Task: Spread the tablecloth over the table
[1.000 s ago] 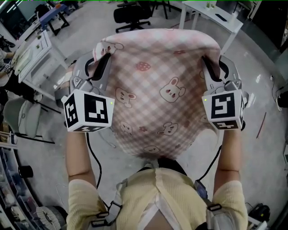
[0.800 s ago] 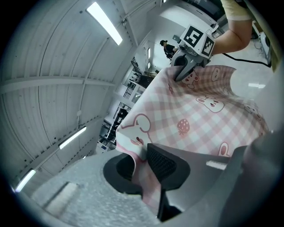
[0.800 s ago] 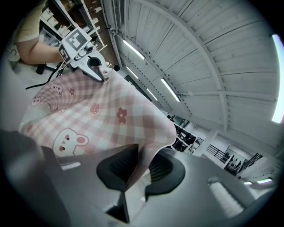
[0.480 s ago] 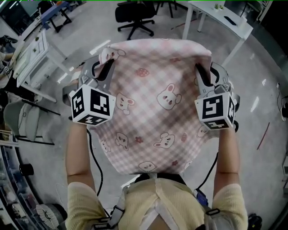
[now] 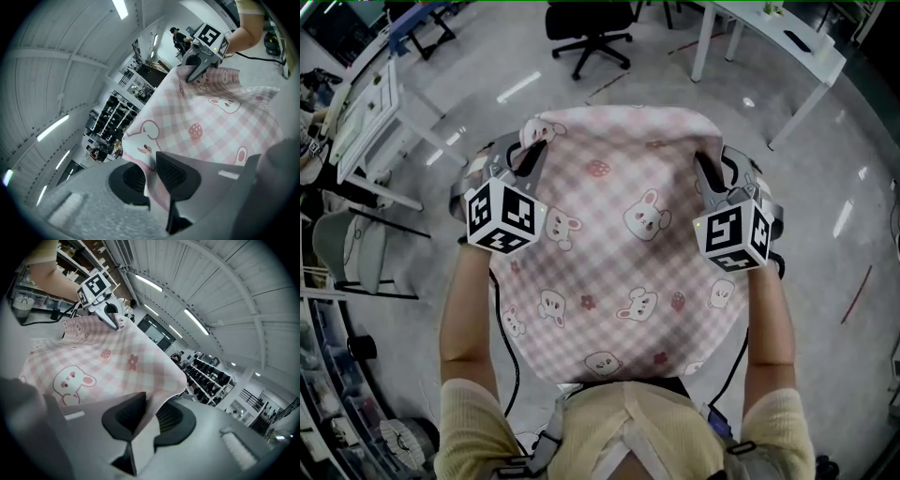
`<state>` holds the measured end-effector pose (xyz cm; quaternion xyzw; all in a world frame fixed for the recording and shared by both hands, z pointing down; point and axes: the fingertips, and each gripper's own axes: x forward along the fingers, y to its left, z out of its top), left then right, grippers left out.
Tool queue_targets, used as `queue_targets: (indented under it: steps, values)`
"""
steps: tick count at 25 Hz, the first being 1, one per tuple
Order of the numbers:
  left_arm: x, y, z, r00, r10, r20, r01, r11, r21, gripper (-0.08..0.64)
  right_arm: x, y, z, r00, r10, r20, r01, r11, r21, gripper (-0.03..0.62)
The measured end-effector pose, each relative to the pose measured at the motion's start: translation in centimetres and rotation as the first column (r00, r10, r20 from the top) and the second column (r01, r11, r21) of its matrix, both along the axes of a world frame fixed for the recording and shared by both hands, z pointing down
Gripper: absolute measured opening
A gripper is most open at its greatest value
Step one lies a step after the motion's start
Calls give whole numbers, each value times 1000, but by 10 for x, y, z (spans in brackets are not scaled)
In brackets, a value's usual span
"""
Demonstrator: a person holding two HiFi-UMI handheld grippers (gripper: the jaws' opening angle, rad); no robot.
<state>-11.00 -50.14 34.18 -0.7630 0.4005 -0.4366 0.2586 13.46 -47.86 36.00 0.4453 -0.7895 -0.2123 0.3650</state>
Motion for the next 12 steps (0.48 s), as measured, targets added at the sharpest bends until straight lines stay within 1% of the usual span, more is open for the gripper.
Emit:
queue_targets:
  steps: [5, 9, 12]
  values:
    - [9, -22, 41, 1000, 1, 2, -1, 998, -68, 58, 9, -17, 40, 1000, 3, -9, -4, 999, -51, 71]
    - [19, -34, 64, 1000, -21, 9, 21, 997, -80, 58, 19, -29, 64, 1000, 8, 6, -7, 997, -80, 71]
    - [16, -46, 85, 999, -40, 4, 40, 995, -95, 58, 18, -41, 81, 1000, 1, -6, -2, 996, -90, 71]
